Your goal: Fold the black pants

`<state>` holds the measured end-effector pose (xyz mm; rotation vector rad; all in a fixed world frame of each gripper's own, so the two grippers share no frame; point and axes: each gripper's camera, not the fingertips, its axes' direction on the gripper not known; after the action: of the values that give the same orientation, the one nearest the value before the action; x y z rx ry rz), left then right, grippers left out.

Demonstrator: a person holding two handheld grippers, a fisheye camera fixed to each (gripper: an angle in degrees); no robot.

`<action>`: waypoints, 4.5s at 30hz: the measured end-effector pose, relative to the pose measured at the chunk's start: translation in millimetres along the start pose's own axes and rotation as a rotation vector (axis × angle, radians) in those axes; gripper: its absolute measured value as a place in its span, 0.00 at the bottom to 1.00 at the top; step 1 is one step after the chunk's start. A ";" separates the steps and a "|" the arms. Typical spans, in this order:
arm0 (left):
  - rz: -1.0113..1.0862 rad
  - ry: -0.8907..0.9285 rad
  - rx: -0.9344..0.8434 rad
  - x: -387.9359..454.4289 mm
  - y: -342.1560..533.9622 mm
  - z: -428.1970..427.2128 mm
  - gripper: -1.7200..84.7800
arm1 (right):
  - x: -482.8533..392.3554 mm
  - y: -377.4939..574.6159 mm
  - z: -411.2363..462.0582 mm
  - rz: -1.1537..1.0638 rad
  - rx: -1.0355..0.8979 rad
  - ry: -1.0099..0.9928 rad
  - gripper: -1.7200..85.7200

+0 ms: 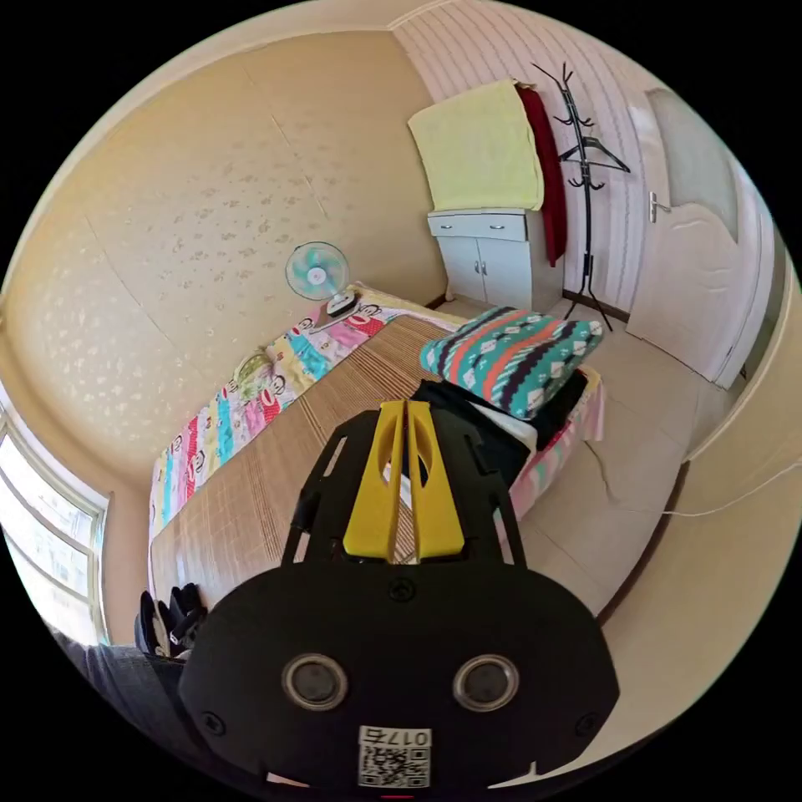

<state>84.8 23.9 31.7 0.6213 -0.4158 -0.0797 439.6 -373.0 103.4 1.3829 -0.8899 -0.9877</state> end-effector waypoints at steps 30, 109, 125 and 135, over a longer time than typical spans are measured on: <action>-0.364 0.010 0.152 181.5 22.7 152.0 0.01 | 38.2 -122.3 204.5 0.356 -0.459 -0.221 0.07; 1.063 0.295 1.527 633.5 381.7 231.5 0.05 | -396.3 -176.1 -95.6 -0.741 0.182 -1.697 0.04; 1.348 0.450 1.768 554.3 574.9 182.1 0.04 | -429.3 -3.2 -31.2 -0.567 0.247 -1.420 0.34; 1.286 0.460 1.889 452.1 633.8 125.3 0.06 | -518.8 -18.9 -177.7 -0.987 0.563 -1.363 0.10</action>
<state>415.7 382.0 651.4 2.0057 -0.2632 1.8550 420.1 175.2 113.7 1.5318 -1.5473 -2.7723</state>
